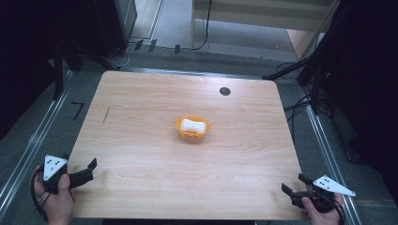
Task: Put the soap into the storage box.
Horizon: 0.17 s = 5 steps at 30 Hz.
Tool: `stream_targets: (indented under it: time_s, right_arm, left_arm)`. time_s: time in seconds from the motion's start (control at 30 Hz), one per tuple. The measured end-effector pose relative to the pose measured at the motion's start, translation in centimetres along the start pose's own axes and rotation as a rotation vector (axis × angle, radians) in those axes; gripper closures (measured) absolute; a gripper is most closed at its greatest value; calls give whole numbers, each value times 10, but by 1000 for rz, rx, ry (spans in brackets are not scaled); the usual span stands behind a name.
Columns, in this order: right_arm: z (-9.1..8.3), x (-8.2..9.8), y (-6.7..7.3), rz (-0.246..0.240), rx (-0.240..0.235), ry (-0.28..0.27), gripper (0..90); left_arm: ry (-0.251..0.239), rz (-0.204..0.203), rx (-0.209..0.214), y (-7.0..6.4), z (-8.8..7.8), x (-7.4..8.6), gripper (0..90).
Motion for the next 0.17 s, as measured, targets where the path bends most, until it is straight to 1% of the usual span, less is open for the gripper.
stream_targets:
  time_s: [0.03, 0.07, 0.1, 0.13, 0.17]
  right_arm:
    - [0, 1, -2, 12, 2, -9, 131]
    - [0, 0, -4, 17, 20, -18, 131]
    - [-1, -1, -5, 19, 27, -30, 131]
    - [-1, -3, -5, 27, 28, -42, 131]
    - [-2, -2, -5, 33, 29, -43, 131]
  left_arm:
    - [0, -1, 2, 0, 0, 0, 22]
    - [1, 0, 1, 0, 0, 0, 22]
    - [2, 2, 1, -1, 0, 0, 22]
    - [1, 3, 1, -1, 0, 0, 22]
    - [2, 5, 0, -1, 0, 0, 22]
Point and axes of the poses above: each handheld gripper's, and its own axes: z roughly forward along the jaws, x roughly out of its underside, y roughly to its left, the point moved 8 cm from there along z, roughly forward along the jaws, and after that the axes turned 1 degree about -z, right-handed, at the moved point
